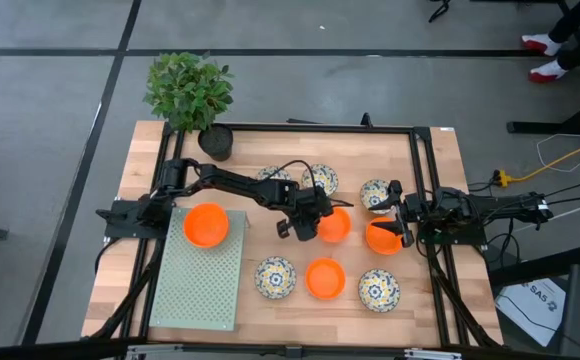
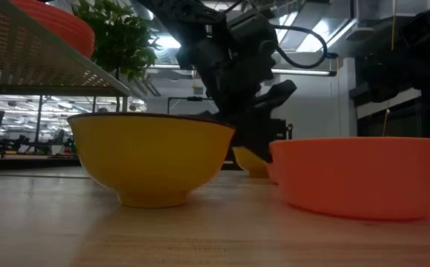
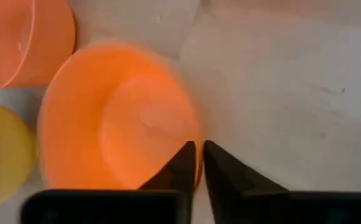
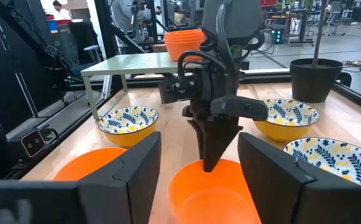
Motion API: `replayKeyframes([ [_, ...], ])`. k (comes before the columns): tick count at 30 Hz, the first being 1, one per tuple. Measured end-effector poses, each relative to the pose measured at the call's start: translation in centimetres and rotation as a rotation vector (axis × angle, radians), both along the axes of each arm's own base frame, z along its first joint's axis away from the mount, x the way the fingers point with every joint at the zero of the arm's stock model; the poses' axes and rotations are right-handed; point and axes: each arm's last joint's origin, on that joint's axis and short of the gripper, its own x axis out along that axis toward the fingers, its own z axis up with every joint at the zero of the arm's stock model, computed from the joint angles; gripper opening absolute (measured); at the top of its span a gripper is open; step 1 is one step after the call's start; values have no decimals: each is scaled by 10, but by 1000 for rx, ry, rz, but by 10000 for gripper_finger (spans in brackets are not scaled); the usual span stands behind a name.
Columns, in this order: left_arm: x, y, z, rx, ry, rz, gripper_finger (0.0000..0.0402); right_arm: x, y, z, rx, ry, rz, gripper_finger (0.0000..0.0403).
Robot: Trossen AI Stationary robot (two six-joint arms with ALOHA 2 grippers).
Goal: Pick & Place Mini bowls
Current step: Stack the orange bowl on top of the orange bowl on the shelf
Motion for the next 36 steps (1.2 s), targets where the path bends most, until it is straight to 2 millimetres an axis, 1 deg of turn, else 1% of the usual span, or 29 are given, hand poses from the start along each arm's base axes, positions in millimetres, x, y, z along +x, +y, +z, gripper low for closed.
replayKeyframes([
  [2, 0, -2, 0, -30, 4, 1, 8, 0, 0, 0, 0, 0, 0, 213],
  [7, -1, -6, 0, -84, 30, 42, 5, 0, 0, 0, 0, 0, 0, 213],
  [9, -4, -7, 4, -95, 46, 57, 4, 0, 0, 0, 0, 0, 0, 213],
  [13, -10, -7, 30, -134, 13, 106, 4, 0, 0, 0, 0, 0, 0, 213],
  [17, -17, -8, 48, -196, 3, 142, 3, 0, 0, 0, 0, 0, 0, 213],
  [21, -23, -10, 72, -256, -43, 175, 3, 0, 0, 0, 0, 0, 0, 213],
  [29, -41, -15, 113, -349, -96, 256, 2, 0, 0, 0, 0, 0, 0, 213],
  [36, -60, -27, 144, -385, -128, 302, 3, 0, 0, 0, 0, 0, 0, 213],
])
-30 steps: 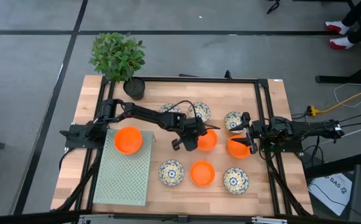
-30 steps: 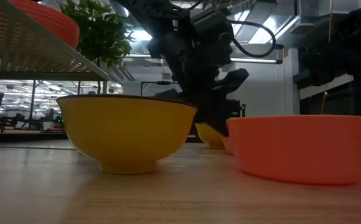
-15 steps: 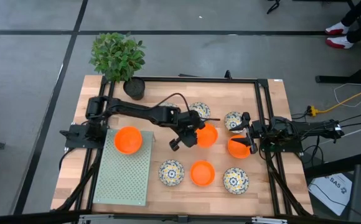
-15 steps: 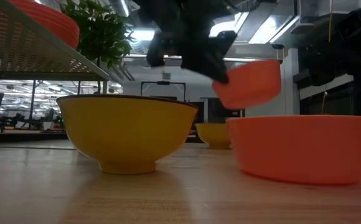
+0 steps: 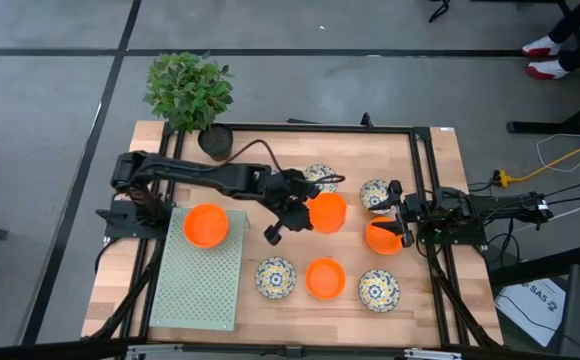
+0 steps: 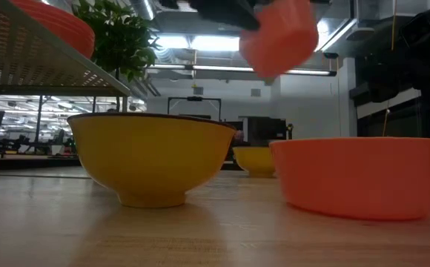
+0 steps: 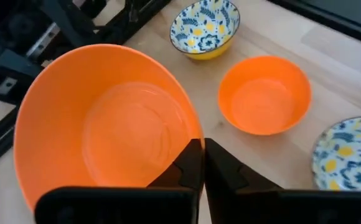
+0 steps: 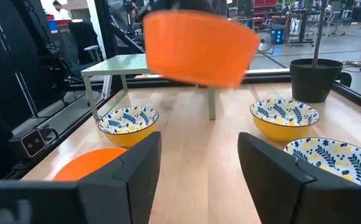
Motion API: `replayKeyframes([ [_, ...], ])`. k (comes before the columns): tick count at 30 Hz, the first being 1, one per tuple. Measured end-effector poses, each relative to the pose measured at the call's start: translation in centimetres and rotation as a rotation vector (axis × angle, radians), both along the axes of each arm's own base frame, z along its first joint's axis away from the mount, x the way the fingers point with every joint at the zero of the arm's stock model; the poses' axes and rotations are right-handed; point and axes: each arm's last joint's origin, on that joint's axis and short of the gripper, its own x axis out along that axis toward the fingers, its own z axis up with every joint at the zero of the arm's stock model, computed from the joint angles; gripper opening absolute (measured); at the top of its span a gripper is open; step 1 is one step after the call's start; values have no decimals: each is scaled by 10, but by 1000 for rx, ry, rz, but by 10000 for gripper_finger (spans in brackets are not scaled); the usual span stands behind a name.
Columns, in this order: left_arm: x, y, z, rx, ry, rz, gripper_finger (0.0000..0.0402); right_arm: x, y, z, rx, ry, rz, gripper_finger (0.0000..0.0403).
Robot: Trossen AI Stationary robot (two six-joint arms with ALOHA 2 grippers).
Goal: Pick & Place Mini bowls
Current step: Stack the orange bowl on top of the orange bowl on the shelf
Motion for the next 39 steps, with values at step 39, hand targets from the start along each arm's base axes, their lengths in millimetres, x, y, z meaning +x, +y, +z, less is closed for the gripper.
replayKeyframes([
  [39, -156, -52, 90, 155, 114, -61, 3, 0, 0, 0, 0, 0, 0, 213],
])
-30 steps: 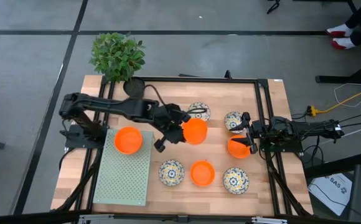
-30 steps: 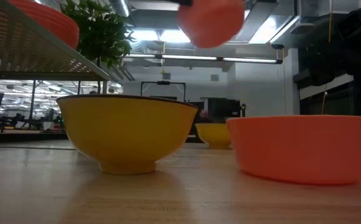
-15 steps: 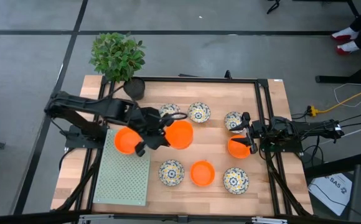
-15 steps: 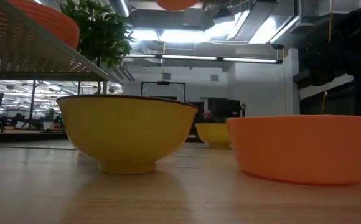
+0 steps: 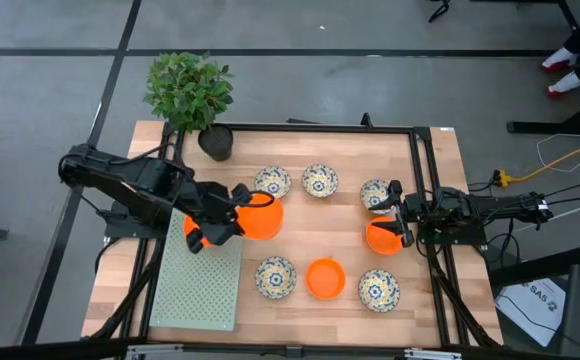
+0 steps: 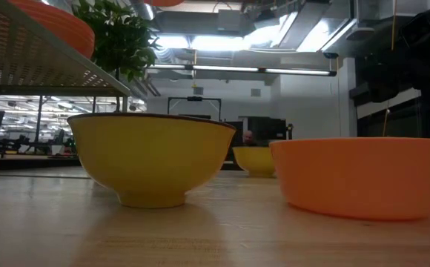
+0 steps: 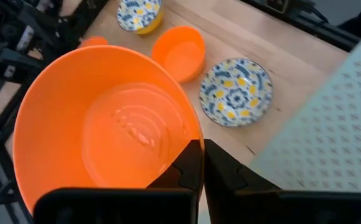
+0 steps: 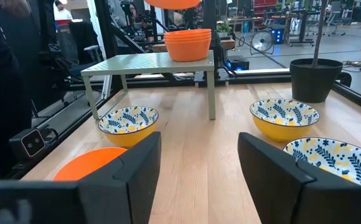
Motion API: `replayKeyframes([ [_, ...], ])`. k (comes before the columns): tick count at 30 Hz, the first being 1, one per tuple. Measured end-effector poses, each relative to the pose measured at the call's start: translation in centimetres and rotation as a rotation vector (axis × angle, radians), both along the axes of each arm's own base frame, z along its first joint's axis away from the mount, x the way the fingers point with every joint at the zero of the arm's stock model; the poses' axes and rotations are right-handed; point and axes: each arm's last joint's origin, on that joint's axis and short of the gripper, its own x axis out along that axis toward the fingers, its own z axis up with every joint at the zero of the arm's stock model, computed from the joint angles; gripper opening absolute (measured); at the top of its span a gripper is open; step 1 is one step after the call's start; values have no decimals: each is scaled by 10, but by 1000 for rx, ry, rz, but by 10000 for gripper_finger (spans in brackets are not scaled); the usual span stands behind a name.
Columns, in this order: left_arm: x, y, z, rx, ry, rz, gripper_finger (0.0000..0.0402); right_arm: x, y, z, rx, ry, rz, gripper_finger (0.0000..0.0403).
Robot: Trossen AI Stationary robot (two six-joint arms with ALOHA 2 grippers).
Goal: Pick & Place Mini bowls
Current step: Stack the orange bowl on top of the orange bowl on the shelf
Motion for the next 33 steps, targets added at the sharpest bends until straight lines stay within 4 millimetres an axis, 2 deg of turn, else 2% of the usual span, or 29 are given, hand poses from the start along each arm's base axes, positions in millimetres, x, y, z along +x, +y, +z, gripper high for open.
replayKeyframes([
  [17, -46, -8, 9, -20, 71, 106, 3, 0, 0, 0, 0, 0, 0, 213],
  [33, -91, -8, 5, -52, 266, 389, 3, 0, 0, 0, 0, 0, 0, 213],
])
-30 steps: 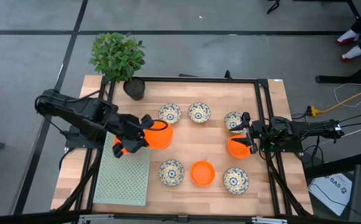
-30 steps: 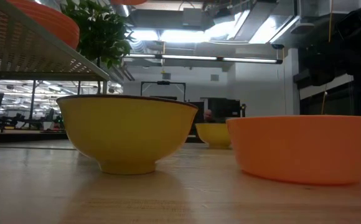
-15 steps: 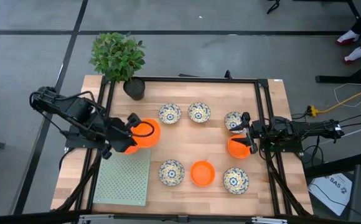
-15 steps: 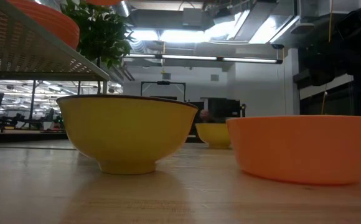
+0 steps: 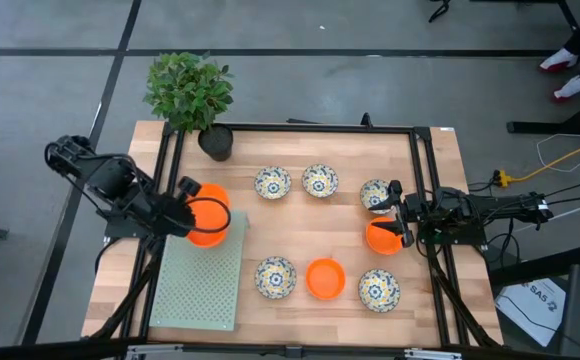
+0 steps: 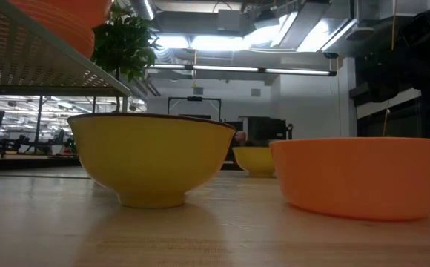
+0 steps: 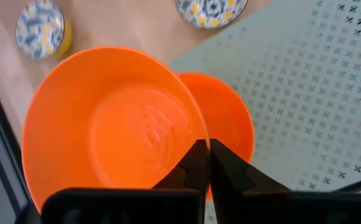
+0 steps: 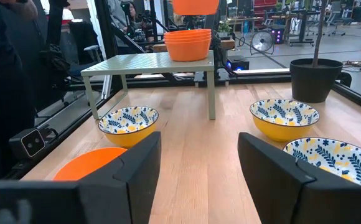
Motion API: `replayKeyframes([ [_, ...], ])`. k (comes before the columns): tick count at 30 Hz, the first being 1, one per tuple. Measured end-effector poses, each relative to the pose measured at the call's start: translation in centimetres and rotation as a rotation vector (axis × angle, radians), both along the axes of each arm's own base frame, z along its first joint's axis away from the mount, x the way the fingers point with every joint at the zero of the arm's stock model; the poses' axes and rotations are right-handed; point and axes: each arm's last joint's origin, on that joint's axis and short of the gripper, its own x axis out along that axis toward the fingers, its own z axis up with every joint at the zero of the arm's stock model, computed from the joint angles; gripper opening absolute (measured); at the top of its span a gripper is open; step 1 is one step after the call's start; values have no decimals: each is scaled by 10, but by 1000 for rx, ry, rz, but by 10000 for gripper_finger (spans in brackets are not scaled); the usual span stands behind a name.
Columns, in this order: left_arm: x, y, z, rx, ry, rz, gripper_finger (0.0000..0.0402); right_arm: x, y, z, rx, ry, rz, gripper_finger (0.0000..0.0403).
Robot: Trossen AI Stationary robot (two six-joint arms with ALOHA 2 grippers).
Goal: Pick & Place Mini bowls
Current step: Stack the orange bowl on top of the orange bowl on the shelf
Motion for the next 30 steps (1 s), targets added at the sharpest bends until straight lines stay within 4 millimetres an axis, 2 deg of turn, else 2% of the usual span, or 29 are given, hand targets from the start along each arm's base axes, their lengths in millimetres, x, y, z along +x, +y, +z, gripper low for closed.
replayKeyframes([
  [10, -9, -7, -1, -28, -1, 154, 3, 0, 0, 0, 0, 0, 0, 213],
  [19, -8, -7, -24, -11, 56, 269, 3, 0, 0, 0, 0, 0, 0, 213],
  [24, -9, -11, -29, -16, 54, 277, 3, 0, 0, 0, 0, 0, 0, 213],
  [30, -8, -22, -27, -24, -28, 195, 3, 0, 0, 0, 0, 0, 0, 213],
])
